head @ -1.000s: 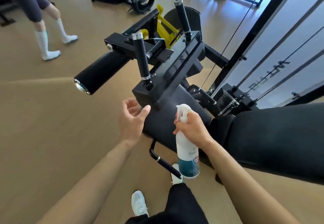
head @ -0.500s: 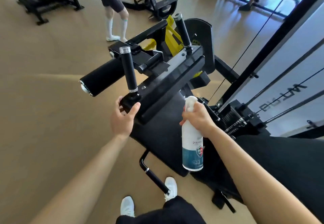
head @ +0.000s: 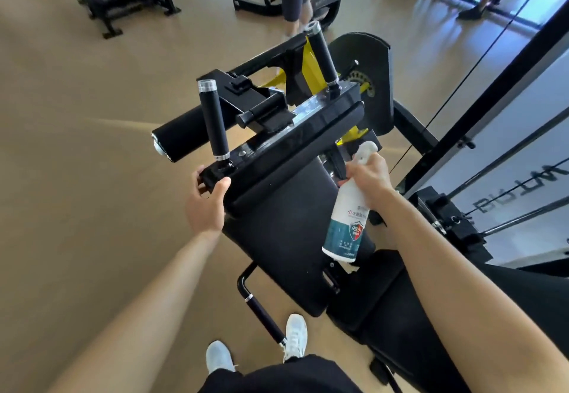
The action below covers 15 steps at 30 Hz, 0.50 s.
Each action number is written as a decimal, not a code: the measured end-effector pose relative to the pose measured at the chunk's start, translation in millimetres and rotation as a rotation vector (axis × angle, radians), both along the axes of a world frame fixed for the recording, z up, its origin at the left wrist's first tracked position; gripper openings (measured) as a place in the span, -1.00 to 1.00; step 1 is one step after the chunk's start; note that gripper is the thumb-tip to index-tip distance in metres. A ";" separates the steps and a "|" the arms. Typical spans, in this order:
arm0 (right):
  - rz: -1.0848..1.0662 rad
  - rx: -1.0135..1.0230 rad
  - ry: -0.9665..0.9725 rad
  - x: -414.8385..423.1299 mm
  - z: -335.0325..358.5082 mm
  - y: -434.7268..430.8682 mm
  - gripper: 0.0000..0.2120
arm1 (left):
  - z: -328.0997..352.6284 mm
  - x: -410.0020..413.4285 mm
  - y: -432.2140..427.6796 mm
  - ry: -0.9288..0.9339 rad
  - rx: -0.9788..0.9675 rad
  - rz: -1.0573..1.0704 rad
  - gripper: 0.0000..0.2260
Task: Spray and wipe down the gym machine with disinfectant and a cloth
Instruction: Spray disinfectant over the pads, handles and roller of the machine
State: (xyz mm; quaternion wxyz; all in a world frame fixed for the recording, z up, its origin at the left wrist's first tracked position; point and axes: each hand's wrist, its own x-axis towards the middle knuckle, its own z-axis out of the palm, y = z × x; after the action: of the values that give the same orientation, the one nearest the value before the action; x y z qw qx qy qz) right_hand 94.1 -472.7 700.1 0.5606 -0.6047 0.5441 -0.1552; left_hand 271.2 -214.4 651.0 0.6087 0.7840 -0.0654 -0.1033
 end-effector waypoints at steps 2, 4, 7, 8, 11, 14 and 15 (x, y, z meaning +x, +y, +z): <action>-0.020 -0.026 0.002 -4.0 -13.0 -20.0 -0.78 | -1.8 1.5 -0.2 -0.004 0.012 -0.006 -0.45; -0.001 -0.048 0.014 -7.0 -12.3 -24.6 -0.80 | -4.5 3.6 0.8 0.003 0.013 -0.007 -0.44; 0.047 -0.031 0.016 -9.0 3.9 -9.4 -0.86 | -6.4 4.9 2.7 -0.001 0.011 -0.012 -0.40; 0.072 -0.019 0.009 -8.8 6.8 -4.5 -0.87 | -6.2 4.9 3.4 0.001 0.010 -0.019 -0.40; 0.229 -0.006 -0.029 -5.3 21.2 15.6 -0.86 | -5.3 6.3 5.7 0.000 0.013 -0.038 -0.39; 0.482 -0.060 -0.066 10.5 42.3 47.0 -0.74 | -2.9 9.3 9.3 -0.004 0.003 -0.051 -0.38; 0.549 -0.097 -0.071 18.7 50.0 57.8 -0.71 | -3.5 11.5 10.7 0.011 0.000 -0.054 -0.38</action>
State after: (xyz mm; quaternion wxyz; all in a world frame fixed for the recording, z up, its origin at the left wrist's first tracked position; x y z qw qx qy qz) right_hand 112.7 -414.9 750.1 0.5707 -0.7498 0.3318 -0.0444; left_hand 282.7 -203.7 647.5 0.6060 0.7813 -0.0835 -0.1240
